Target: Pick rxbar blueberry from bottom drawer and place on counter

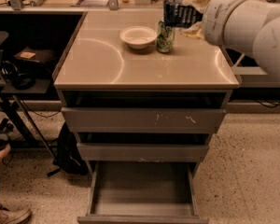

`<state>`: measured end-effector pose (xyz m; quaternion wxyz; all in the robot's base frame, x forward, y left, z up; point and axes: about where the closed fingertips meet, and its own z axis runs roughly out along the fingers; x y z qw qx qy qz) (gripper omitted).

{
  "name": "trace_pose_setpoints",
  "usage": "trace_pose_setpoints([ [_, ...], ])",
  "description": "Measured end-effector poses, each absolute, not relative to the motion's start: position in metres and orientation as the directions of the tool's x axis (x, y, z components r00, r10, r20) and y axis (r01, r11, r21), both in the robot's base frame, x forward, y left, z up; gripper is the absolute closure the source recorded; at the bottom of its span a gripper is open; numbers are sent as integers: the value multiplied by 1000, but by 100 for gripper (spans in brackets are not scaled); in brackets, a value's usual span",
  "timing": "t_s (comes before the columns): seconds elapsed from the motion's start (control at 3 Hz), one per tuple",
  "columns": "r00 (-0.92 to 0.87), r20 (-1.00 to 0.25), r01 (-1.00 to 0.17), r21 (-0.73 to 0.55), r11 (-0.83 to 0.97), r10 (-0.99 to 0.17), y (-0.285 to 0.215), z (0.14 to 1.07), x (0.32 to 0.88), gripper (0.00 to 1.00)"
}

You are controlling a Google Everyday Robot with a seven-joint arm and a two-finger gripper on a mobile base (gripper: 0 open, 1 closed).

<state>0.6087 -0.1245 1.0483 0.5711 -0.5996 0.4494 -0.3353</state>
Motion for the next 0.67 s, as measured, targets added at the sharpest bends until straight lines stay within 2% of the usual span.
trace_pose_setpoints([
  [0.33,373,-79,-263,-964,-24,-924,-168,990,684,100],
  [0.67,468,-105,-377,-922,-90,-877,-151,924,747,100],
])
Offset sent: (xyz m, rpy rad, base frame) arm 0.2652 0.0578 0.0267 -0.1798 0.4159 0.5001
